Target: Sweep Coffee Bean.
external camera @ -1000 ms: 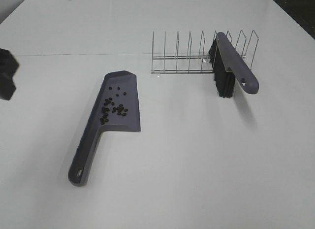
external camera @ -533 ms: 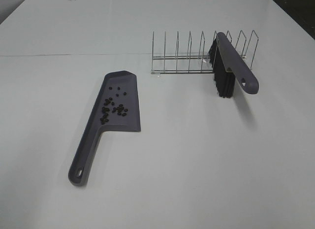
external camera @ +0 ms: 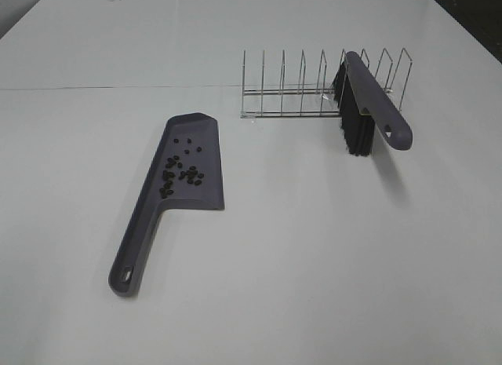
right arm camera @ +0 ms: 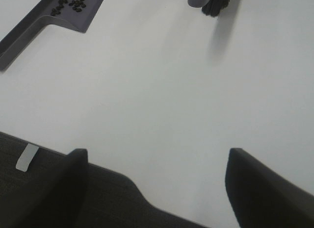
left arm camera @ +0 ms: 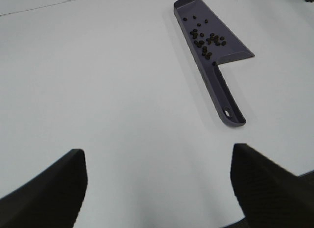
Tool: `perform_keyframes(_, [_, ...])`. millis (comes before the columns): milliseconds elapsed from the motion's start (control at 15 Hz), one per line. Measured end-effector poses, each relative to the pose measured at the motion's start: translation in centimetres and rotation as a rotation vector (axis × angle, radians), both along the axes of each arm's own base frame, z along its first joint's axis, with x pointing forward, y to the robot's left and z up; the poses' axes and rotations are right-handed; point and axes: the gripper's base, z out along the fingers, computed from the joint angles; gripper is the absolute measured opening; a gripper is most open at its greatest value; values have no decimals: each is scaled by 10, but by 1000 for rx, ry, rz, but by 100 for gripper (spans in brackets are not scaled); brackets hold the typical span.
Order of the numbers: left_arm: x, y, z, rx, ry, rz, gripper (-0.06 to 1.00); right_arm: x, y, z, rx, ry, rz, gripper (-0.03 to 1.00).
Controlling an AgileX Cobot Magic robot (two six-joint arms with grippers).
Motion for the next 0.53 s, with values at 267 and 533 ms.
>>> perform_keyframes(267, [0,0,0,-2,1,-3,76,0,0,0,-3,-1,3,68])
perform_keyframes(533, [0,0,0,-2,1,-3,76,0,0,0,-3,-1,3,68])
